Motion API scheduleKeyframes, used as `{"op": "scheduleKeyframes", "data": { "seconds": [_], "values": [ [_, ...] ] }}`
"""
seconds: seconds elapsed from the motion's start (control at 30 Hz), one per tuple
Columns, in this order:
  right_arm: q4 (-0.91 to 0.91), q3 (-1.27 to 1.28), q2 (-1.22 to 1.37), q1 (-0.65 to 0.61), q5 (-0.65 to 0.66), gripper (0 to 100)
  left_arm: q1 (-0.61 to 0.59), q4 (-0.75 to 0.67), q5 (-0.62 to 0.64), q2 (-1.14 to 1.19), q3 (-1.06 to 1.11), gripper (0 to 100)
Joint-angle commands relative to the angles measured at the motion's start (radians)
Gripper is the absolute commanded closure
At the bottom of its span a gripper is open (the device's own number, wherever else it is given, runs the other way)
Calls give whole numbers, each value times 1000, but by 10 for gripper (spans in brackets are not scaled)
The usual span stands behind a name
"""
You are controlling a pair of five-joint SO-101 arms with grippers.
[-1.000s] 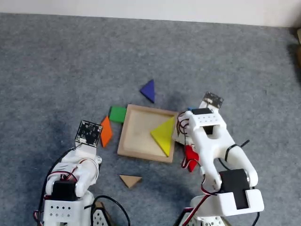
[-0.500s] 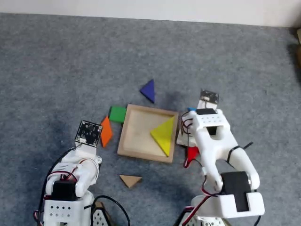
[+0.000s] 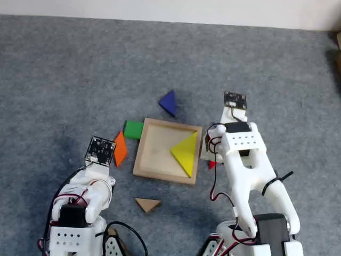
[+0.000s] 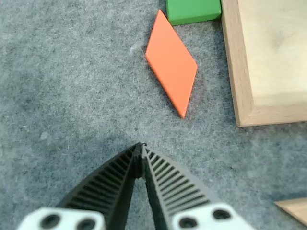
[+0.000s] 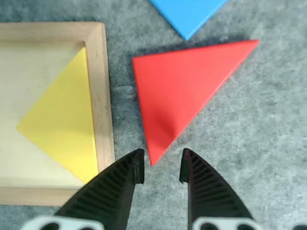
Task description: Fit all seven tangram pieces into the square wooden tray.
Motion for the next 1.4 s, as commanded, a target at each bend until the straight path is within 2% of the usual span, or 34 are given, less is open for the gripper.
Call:
{"op": "scheduleKeyframes", "data": {
  "seconds": [0.0, 0.2, 0.37, 0.53, 0.97, 1.37],
  "values": [
    [13, -74, -28, 13, -2, 865, -13, 6, -8, -53, 21, 994],
    [56, -257, 145, 12, -219, 707, -13, 6, -8, -53, 21, 994],
    [176, -526, 386, 10, -341, 704, -13, 6, -8, -53, 21, 994],
    [205, -731, 532, 10, -417, 704, -13, 6, -8, -53, 21, 994],
    [211, -803, 661, 16, -511, 704, -13, 6, -8, -53, 21, 994],
    [321, -803, 661, 18, -508, 705, -13, 6, -8, -53, 21, 994]
  ]
}}
